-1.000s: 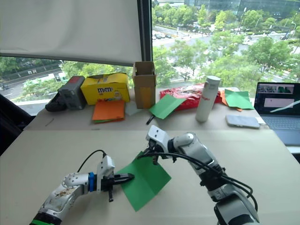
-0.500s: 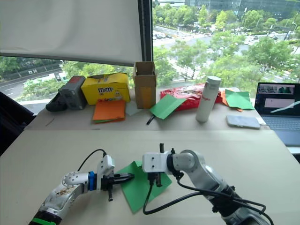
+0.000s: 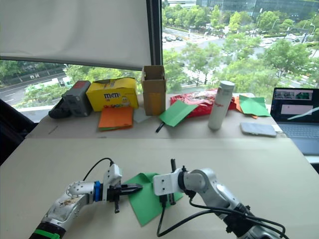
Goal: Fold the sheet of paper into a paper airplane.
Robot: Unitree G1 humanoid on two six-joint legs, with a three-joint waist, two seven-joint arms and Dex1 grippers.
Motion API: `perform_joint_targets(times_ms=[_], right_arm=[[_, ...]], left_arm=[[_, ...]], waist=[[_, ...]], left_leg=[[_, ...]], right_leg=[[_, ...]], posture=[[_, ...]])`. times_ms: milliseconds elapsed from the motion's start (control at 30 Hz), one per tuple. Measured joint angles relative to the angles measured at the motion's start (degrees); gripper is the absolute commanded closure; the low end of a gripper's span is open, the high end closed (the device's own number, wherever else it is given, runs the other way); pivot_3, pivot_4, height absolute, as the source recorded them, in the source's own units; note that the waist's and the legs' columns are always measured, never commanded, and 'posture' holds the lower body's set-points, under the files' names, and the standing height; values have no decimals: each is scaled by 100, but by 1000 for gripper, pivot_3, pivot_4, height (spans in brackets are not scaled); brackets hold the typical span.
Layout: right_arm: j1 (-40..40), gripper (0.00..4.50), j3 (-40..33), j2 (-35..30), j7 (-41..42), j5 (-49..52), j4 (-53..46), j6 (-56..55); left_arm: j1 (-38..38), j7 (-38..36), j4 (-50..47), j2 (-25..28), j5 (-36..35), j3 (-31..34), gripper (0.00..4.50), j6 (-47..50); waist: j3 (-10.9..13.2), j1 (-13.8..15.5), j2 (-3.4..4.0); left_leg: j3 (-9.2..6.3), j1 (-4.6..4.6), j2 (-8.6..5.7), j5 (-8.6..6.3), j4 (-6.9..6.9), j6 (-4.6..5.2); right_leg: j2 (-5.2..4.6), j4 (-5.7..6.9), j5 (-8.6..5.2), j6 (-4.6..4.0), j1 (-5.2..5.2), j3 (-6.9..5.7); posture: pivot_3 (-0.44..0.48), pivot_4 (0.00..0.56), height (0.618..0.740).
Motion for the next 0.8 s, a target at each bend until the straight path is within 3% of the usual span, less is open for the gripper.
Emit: perform_joint_targets(times_ms=[800], right_arm=[[186, 4493, -42, 137, 112, -97, -74, -52]], left_arm=[[-36, -13, 8, 38, 14, -2, 4500, 41]], waist=[[0, -10, 0]], left_leg=[[0, 7, 1, 0, 0, 0]], right_leg=[[3, 1, 0, 0, 4, 1]], posture=[[0, 150, 740]])
